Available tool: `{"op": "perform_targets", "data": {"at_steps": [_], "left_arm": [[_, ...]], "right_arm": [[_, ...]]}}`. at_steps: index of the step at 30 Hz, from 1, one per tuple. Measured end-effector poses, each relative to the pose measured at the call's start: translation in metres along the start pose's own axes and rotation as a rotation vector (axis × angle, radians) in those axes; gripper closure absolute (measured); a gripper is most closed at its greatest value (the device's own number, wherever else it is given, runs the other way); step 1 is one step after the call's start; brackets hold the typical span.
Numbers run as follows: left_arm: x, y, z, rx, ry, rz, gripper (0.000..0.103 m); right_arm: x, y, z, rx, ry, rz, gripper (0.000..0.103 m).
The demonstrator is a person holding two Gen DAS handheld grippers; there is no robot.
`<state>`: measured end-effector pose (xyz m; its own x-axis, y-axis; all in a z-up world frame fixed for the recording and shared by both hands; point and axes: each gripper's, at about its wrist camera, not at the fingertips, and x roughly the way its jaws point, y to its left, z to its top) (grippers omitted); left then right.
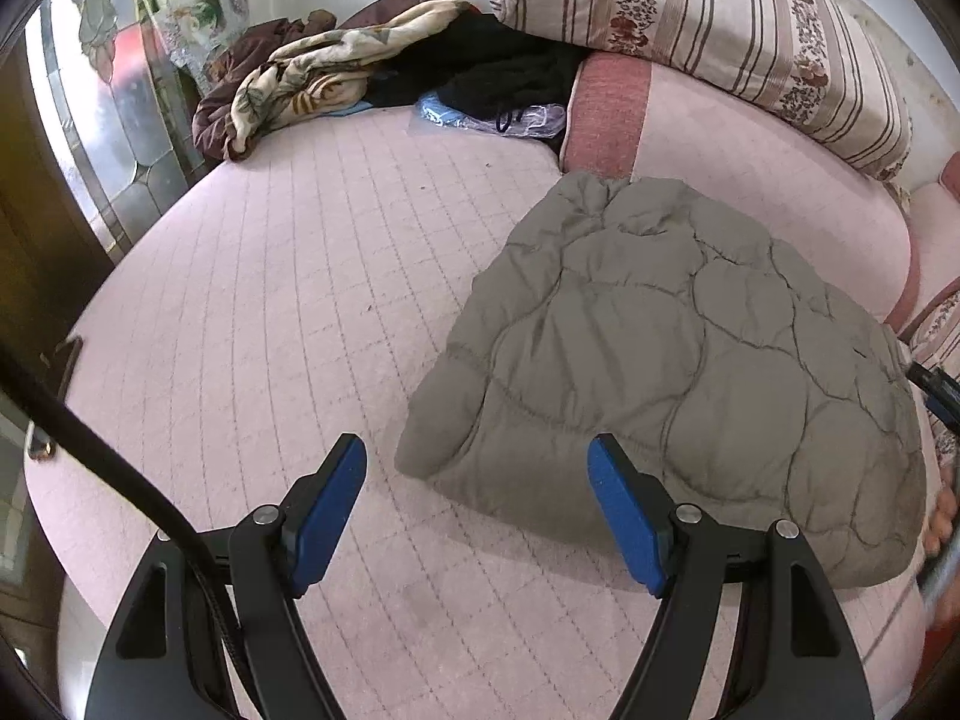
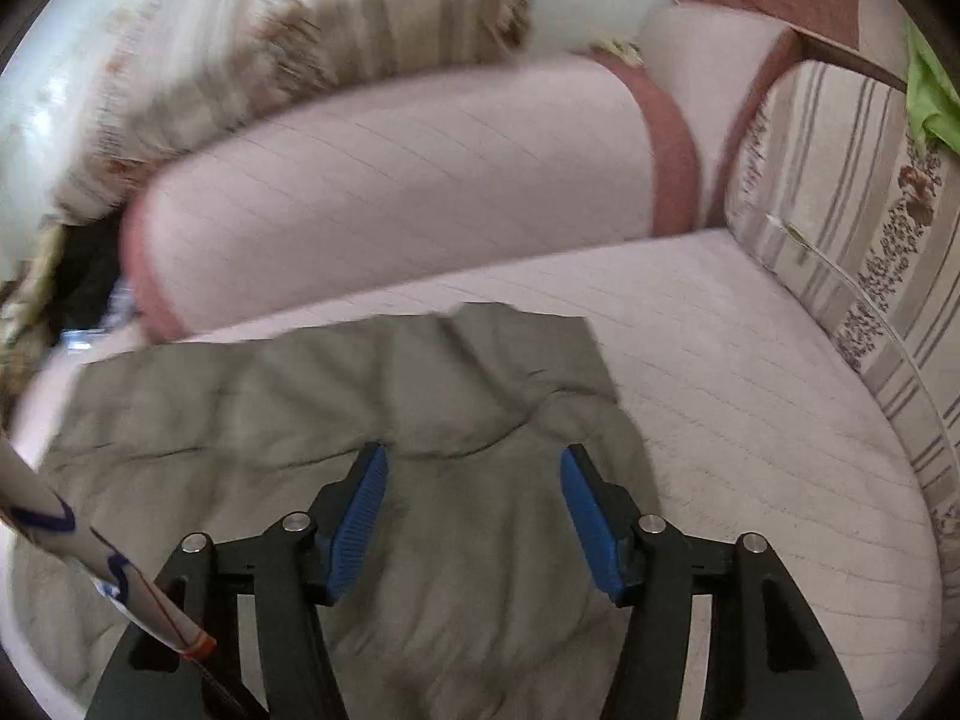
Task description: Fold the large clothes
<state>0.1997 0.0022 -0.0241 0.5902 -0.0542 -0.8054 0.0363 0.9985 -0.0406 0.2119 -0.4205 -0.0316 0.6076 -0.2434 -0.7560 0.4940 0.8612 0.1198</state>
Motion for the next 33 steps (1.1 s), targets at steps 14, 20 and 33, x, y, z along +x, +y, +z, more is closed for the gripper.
{"op": "perform_targets", "data": {"at_steps": [14, 20, 33], "left_arm": [[0.110, 0.002, 0.047, -0.037, 0.136, 0.179, 0.027], [0.111, 0.001, 0.034, -0.005, 0.112, 0.224, 0.027], [0.069, 0.028, 0.035, -0.056, 0.070, 0.156, 0.028]], "right_arm": [[0.012, -0.073, -0.065, 0.063, 0.110, -0.011, 0.038], [0.057, -0.060, -0.044, 0.078, 0.118, -0.031, 0.037], [-0.008, -0.079, -0.050, 0.037, 0.001, -0.080, 0.021]]}}
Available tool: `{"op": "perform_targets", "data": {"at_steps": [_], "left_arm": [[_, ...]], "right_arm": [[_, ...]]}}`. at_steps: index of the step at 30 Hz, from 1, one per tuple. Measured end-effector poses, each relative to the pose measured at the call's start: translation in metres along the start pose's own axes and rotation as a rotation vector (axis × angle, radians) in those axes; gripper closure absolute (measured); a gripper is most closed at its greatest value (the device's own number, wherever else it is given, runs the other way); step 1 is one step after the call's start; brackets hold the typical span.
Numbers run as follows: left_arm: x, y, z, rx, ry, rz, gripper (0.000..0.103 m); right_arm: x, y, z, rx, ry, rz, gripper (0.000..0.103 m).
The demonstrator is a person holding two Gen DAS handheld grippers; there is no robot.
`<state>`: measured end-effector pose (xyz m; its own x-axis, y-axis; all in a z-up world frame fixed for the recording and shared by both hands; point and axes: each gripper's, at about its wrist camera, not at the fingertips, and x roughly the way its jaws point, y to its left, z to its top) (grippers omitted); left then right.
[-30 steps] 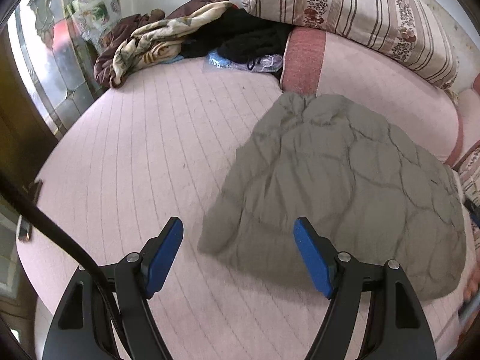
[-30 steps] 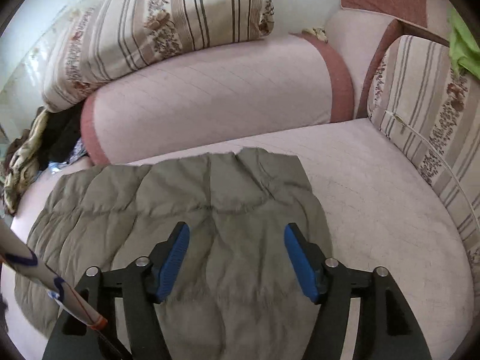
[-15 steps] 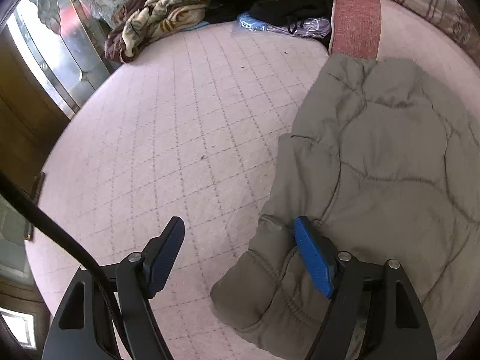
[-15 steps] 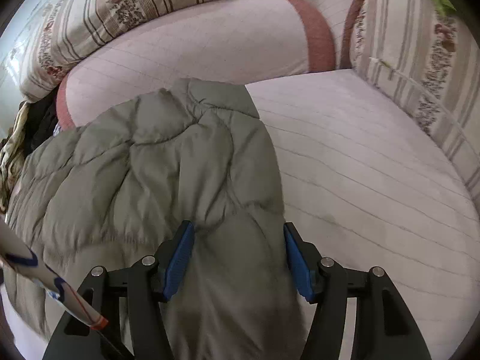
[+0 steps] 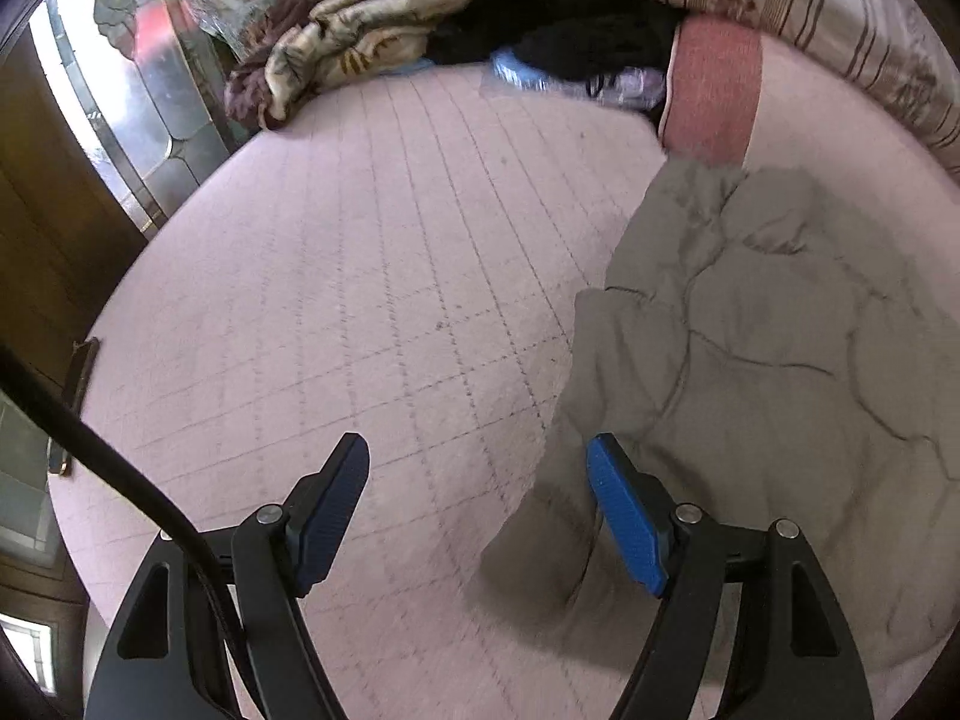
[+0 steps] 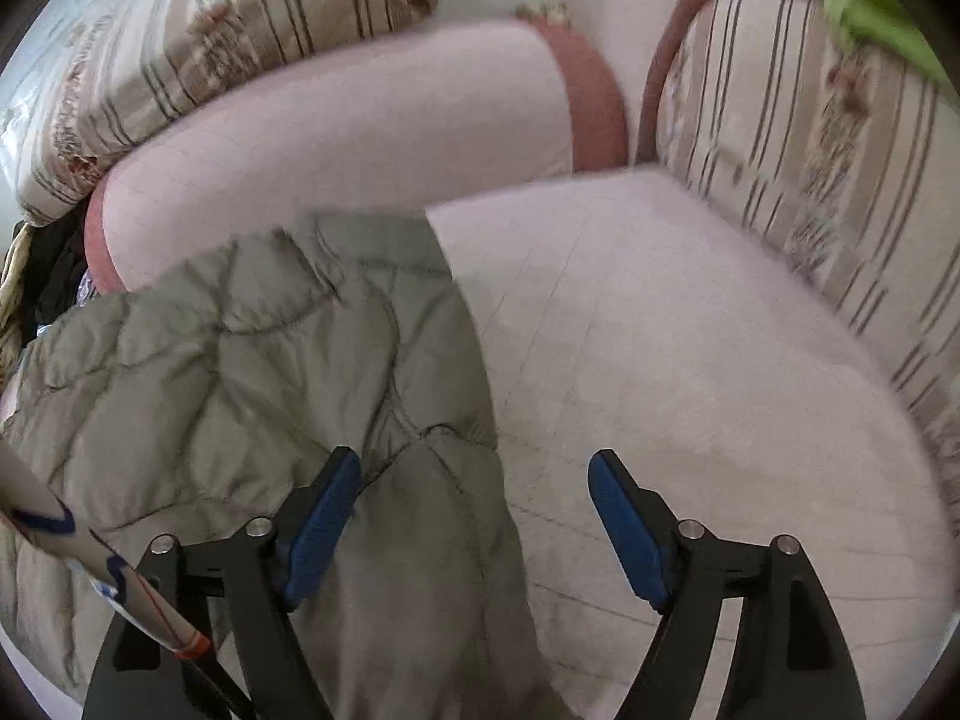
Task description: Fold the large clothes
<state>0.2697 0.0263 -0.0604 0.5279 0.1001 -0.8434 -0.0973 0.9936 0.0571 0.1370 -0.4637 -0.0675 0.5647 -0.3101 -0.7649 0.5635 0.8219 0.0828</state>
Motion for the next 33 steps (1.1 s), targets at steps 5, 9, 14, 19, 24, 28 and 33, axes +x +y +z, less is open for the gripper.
{"op": "perform_targets", "data": {"at_steps": [5, 9, 14, 19, 24, 28, 33], "left_arm": [[-0.022, 0.014, -0.015, -0.010, -0.010, 0.000, 0.028], [-0.029, 0.026, -0.035, -0.048, 0.011, -0.031, 0.028], [-0.059, 0.037, -0.062, -0.051, -0.035, -0.028, 0.028], [-0.091, 0.055, -0.085, -0.083, -0.092, -0.033, 0.028], [-0.105, 0.063, -0.106, -0.107, -0.106, -0.035, 0.028], [-0.115, 0.067, -0.122, -0.117, -0.100, -0.044, 0.028], [-0.132, 0.084, -0.133, -0.135, -0.134, -0.018, 0.028]], "right_arm": [[-0.042, 0.045, -0.015, -0.111, -0.046, 0.091, 0.022], [-0.029, 0.085, -0.036, -0.191, 0.005, 0.108, 0.023], [0.008, 0.102, -0.042, -0.186, 0.092, 0.076, 0.021], [-0.032, 0.086, -0.036, -0.139, 0.046, 0.130, 0.021], [-0.068, 0.087, -0.054, -0.214, -0.002, 0.118, 0.021], [-0.043, 0.084, -0.068, -0.194, 0.096, 0.085, 0.021], [-0.048, 0.067, -0.066, -0.131, 0.109, 0.110, 0.021]]}}
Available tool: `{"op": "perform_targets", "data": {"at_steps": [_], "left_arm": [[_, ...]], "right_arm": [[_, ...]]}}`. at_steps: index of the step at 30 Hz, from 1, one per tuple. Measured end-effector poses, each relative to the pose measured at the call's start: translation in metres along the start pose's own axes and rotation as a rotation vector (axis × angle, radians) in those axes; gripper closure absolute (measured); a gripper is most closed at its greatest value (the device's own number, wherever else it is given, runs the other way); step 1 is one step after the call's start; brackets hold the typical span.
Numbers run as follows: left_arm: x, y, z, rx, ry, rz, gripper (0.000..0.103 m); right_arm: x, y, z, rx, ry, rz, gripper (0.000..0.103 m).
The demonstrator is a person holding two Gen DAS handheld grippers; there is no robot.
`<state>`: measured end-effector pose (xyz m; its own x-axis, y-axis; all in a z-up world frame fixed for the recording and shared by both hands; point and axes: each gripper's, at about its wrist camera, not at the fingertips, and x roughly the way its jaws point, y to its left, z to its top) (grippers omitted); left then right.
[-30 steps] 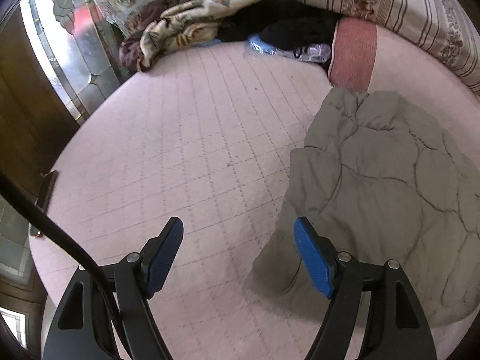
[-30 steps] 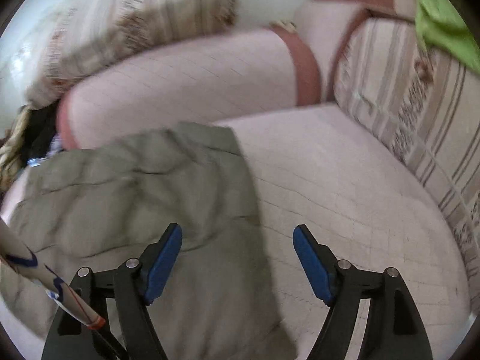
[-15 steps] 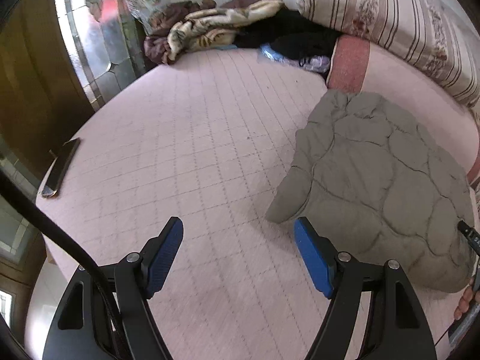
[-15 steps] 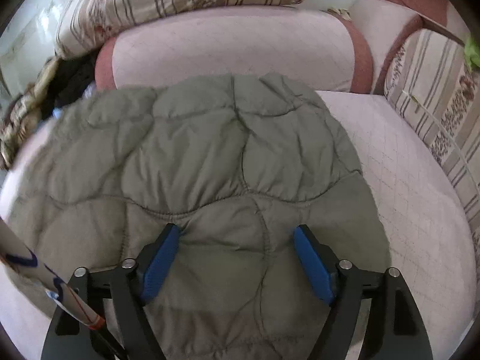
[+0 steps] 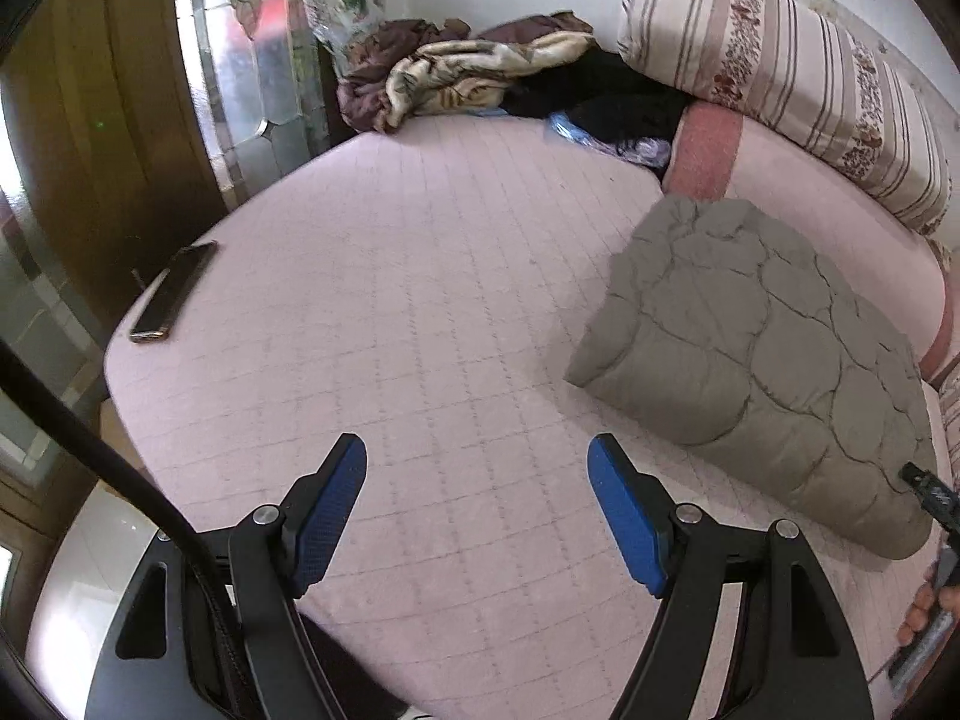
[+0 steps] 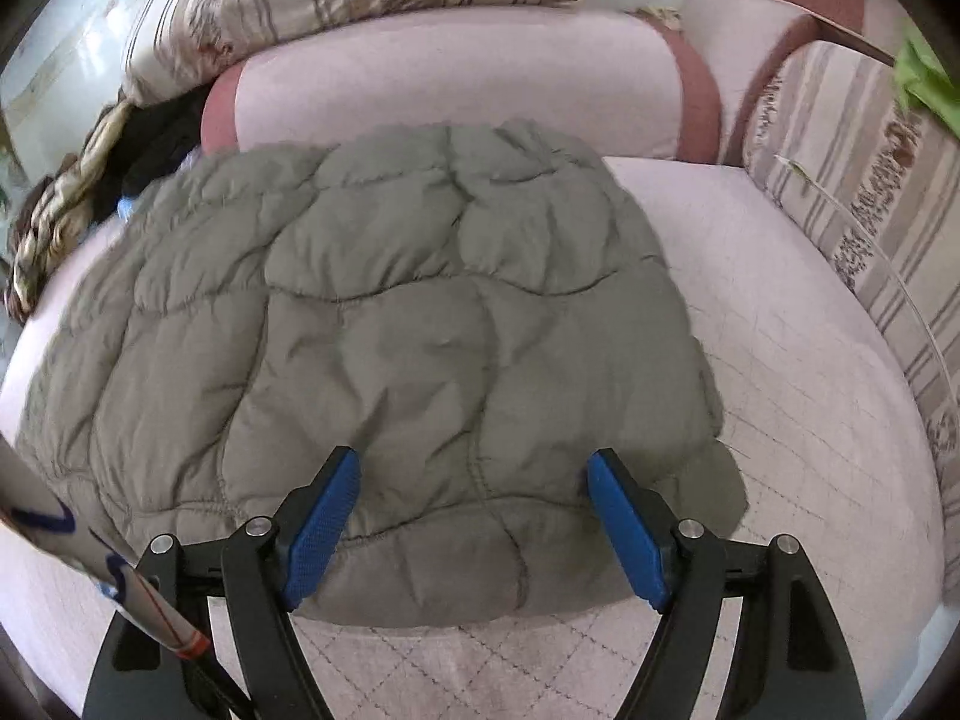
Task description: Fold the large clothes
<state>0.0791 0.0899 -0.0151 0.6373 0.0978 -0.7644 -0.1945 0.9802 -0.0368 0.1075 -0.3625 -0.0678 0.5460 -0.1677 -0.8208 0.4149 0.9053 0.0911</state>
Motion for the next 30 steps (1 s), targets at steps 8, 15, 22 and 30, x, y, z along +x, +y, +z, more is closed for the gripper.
{"op": "perform_targets", "data": {"at_steps": [8, 15, 22, 30], "left_arm": [[0.002, 0.007, -0.006, -0.013, 0.001, 0.041, 0.028], [0.020, -0.014, -0.006, 0.071, 0.043, 0.031, 0.028], [0.065, -0.027, 0.036, 0.129, 0.153, -0.091, 0.028], [0.163, -0.060, 0.098, 0.123, 0.294, -0.298, 0.027]], "right_arm": [[-0.061, -0.039, -0.021, 0.001, -0.087, 0.027, 0.019], [-0.061, -0.096, -0.032, 0.091, -0.051, -0.016, 0.017], [-0.038, -0.130, -0.011, 0.190, -0.026, 0.057, 0.008], [0.033, -0.159, 0.030, 0.324, 0.077, 0.262, 0.004]]}}
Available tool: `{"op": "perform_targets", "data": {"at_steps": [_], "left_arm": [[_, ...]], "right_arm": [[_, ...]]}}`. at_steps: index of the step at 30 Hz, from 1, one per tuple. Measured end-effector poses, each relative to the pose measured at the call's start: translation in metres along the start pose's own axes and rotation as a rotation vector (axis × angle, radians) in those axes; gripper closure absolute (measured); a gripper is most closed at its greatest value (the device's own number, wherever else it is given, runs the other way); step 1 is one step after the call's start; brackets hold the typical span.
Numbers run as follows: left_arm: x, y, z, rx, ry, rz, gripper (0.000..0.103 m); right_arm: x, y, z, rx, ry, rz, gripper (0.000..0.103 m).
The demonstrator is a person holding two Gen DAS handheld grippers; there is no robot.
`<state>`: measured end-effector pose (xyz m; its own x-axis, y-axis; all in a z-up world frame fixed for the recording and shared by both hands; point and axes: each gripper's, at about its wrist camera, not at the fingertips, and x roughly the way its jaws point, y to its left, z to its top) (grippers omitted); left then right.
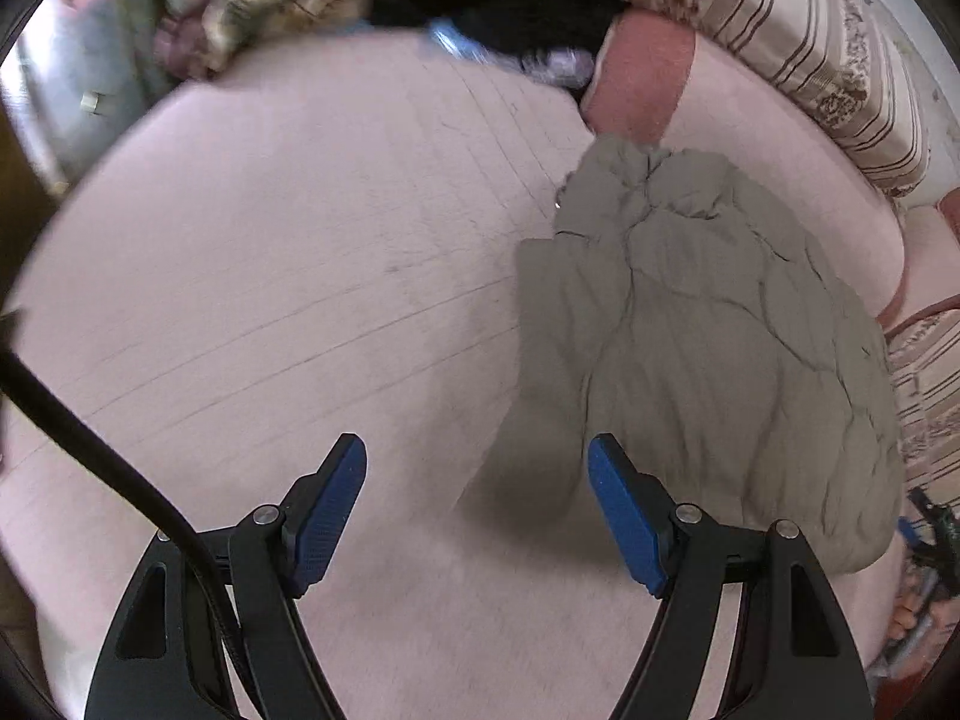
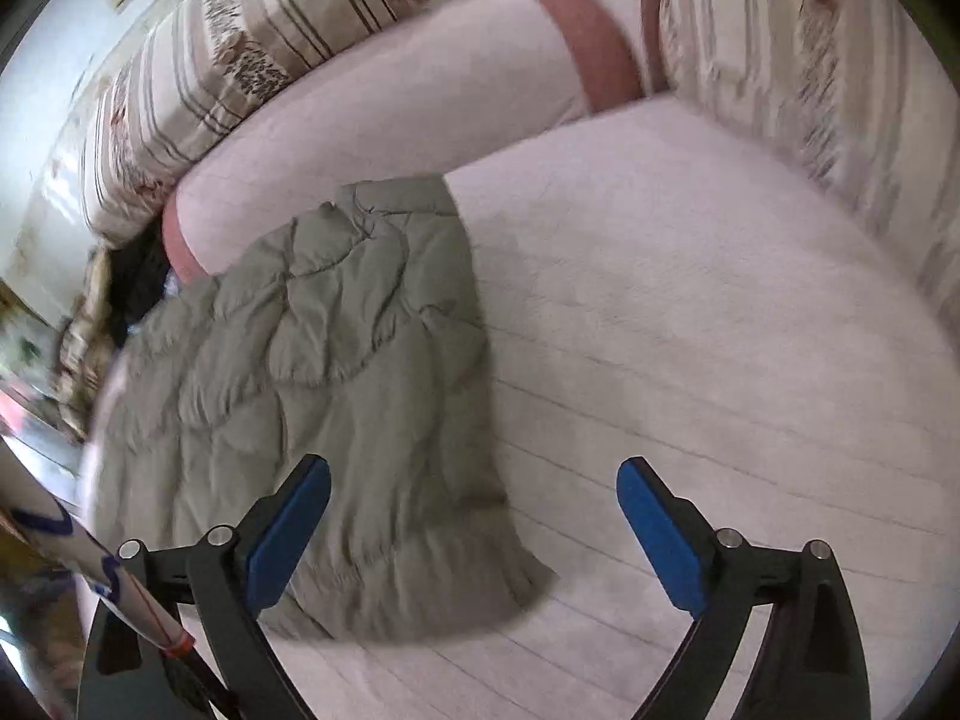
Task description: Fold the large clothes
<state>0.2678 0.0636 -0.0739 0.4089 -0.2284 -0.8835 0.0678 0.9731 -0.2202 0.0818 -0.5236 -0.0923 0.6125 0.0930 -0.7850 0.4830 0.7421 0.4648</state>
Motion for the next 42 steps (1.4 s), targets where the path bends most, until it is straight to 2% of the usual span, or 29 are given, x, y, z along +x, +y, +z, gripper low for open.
{"op": "perform_targets", "data": {"at_steps": [1, 3, 4, 7, 10, 12, 15, 16, 17, 19, 20, 22, 25, 27, 31, 34, 36, 38, 42], "left_arm": [[0.015, 0.001, 0.009, -0.002, 0.038, -0.033, 0.027], [0.048, 0.009, 0.025, -0.042, 0.120, -0.167, 0.026], [0.063, 0.017, 0.034, -0.093, 0.155, -0.257, 0.024], [0.091, 0.033, 0.050, -0.190, 0.200, -0.438, 0.023], [0.106, 0.030, 0.059, -0.180, 0.211, -0.515, 0.018], [0.112, 0.021, 0.061, -0.160, 0.207, -0.536, 0.014], [0.115, 0.001, 0.057, -0.139, 0.221, -0.555, 0.014], [0.113, -0.008, 0.054, -0.125, 0.221, -0.547, 0.014], [0.109, -0.016, 0.051, -0.098, 0.212, -0.518, 0.014], [0.092, -0.033, 0.044, -0.026, 0.174, -0.460, 0.030], [0.084, -0.036, 0.040, -0.013, 0.167, -0.454, 0.034], [0.069, -0.034, 0.033, 0.002, 0.156, -0.451, 0.043], [0.061, -0.020, 0.023, -0.022, 0.162, -0.433, 0.044], [0.070, -0.014, 0.024, -0.053, 0.170, -0.436, 0.043], [0.092, -0.011, 0.032, -0.137, 0.197, -0.419, 0.025], [0.087, -0.019, 0.035, -0.156, 0.203, -0.357, 0.023], [0.074, -0.026, 0.037, -0.137, 0.189, -0.311, 0.023], [0.047, -0.023, 0.035, -0.089, 0.127, -0.241, 0.023], [0.004, -0.018, 0.035, -0.067, 0.026, -0.114, 0.023]], "right_arm": [[0.008, -0.004, 0.004, 0.025, 0.018, 0.029, 0.004], [0.028, -0.015, 0.012, 0.083, 0.055, 0.087, 0.004], [0.040, -0.019, 0.016, 0.109, 0.078, 0.116, 0.004], [0.072, -0.025, 0.023, 0.138, 0.152, 0.194, 0.004], [0.101, -0.016, 0.027, 0.125, 0.220, 0.279, 0.004], [0.118, -0.006, 0.029, 0.104, 0.242, 0.335, 0.002], [0.132, 0.007, 0.032, 0.099, 0.249, 0.349, 0.002], [0.134, 0.009, 0.033, 0.103, 0.251, 0.357, 0.003], [0.133, 0.009, 0.032, 0.105, 0.253, 0.365, 0.009], [0.129, 0.008, 0.027, 0.135, 0.264, 0.418, 0.023], [0.125, 0.007, 0.027, 0.135, 0.263, 0.430, 0.030], [0.113, 0.011, 0.021, 0.120, 0.257, 0.451, 0.034], [0.110, 0.017, 0.012, 0.099, 0.276, 0.474, 0.034], [0.114, 0.019, 0.010, 0.092, 0.272, 0.465, 0.034], [0.125, 0.015, 0.012, 0.135, 0.256, 0.438, 0.025], [0.123, 0.012, 0.013, 0.165, 0.228, 0.370, 0.015], [0.108, 0.013, 0.014, 0.158, 0.180, 0.272, 0.012], [0.082, 0.017, 0.016, 0.111, 0.105, 0.170, 0.012], [0.031, 0.022, 0.020, 0.023, -0.035, 0.037, 0.011]]}}
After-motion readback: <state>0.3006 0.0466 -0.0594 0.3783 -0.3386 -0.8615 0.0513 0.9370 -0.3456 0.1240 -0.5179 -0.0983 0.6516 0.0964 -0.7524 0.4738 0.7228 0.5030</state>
